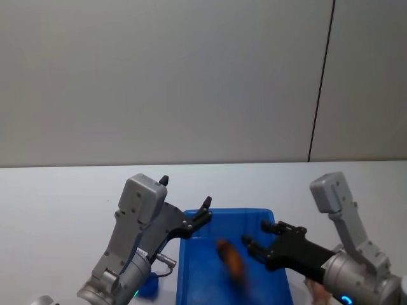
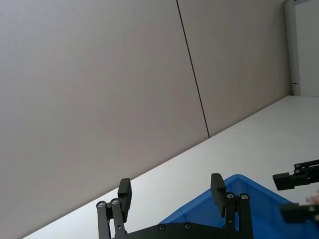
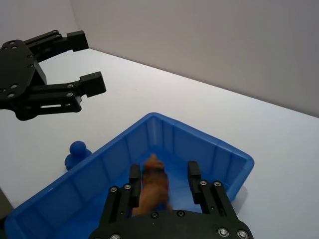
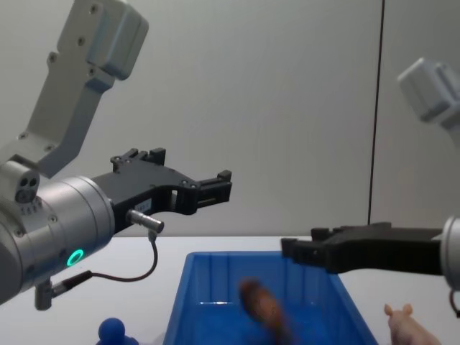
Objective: Pick up the two dolls from the table and place them into the box.
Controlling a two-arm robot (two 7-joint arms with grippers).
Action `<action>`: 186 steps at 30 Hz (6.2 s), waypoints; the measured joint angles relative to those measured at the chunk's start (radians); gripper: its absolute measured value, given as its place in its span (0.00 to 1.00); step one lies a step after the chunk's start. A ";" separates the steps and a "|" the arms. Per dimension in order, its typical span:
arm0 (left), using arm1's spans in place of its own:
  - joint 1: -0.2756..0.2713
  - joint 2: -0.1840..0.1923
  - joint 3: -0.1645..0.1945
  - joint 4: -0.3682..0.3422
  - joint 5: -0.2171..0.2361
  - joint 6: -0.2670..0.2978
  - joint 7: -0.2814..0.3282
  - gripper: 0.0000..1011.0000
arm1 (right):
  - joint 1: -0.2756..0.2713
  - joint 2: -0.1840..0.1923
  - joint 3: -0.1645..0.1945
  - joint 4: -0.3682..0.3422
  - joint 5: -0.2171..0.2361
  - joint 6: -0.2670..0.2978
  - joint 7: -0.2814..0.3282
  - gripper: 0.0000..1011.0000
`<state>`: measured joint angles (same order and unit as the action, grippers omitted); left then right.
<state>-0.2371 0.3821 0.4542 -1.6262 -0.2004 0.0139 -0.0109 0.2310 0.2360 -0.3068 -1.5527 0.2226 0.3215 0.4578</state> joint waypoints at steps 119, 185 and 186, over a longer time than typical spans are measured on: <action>0.000 0.000 0.000 0.000 0.000 0.000 0.000 0.99 | -0.027 0.021 0.011 -0.045 0.070 -0.005 -0.096 0.45; 0.108 0.114 -0.046 -0.063 -0.046 0.035 0.054 0.99 | -0.149 0.174 0.096 -0.113 0.126 -0.121 -0.108 0.99; 0.111 0.116 -0.047 -0.060 -0.050 0.034 0.054 0.99 | -0.149 0.174 0.097 -0.113 0.126 -0.121 -0.108 0.99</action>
<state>-0.1265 0.4982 0.4068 -1.6864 -0.2503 0.0484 0.0429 0.0820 0.4104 -0.2101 -1.6660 0.3487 0.2007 0.3493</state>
